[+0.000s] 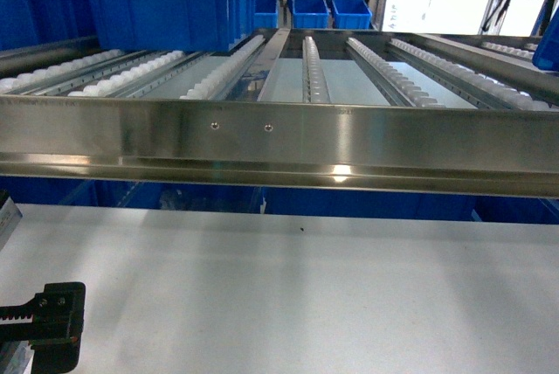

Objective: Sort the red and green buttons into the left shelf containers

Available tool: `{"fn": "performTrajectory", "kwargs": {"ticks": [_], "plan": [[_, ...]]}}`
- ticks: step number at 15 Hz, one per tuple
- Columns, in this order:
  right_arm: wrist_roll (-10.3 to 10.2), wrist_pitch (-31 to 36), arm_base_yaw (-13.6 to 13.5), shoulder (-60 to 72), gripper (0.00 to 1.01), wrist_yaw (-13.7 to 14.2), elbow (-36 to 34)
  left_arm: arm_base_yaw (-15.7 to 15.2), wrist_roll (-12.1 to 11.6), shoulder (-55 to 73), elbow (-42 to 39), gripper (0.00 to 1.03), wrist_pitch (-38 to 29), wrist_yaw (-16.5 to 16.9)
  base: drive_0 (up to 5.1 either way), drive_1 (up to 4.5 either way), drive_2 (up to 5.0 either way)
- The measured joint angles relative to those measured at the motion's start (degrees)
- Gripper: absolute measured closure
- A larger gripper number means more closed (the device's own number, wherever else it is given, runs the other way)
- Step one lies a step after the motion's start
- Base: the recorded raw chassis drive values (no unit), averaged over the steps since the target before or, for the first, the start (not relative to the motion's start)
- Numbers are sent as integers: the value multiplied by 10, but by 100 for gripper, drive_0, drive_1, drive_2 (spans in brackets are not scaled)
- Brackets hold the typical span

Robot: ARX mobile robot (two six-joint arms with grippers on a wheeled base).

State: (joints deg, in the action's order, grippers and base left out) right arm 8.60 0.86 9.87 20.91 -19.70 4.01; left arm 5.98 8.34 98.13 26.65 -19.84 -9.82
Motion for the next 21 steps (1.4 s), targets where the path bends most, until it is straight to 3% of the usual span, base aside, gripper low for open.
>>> {"fn": "performTrajectory", "kwargs": {"ticks": [4, 8, 10, 11, 14, 16, 17, 19, 21], "plan": [[0, 0, 0, 0, 75, 0, 0, -2, 20, 24, -2, 6, -4, 11, 0, 0, 0], [0, 0, 0, 0, 75, 0, 0, -2, 35, 28, -5, 52, -2, 8, 0, 0, 0], [0, 0, 0, 0, 75, 0, 0, -2, 35, 28, -5, 70, -2, 9, 0, 0, 0], [0, 0, 0, 0, 75, 0, 0, -3, 35, 25, -8, 74, -3, 9, 0, 0, 0], [0, 0, 0, 0, 75, 0, 0, -5, 28, -25, -29, 74, 2, 18, 0, 0, 0], [0, 0, 0, 0, 75, 0, 0, -17, -10, -150, -52, 74, -40, 29, 0, 0, 0], [0, 0, 0, 0, 75, 0, 0, -24, -16, -194, -62, 74, -40, 40, 0, 0, 0], [0, 0, 0, 0, 75, 0, 0, -34, -31, -320, -94, 74, 7, 39, 0, 0, 0], [0, 0, 0, 0, 75, 0, 0, -8, -37, -440, -109, 74, 72, 23, 0, 0, 0]]}}
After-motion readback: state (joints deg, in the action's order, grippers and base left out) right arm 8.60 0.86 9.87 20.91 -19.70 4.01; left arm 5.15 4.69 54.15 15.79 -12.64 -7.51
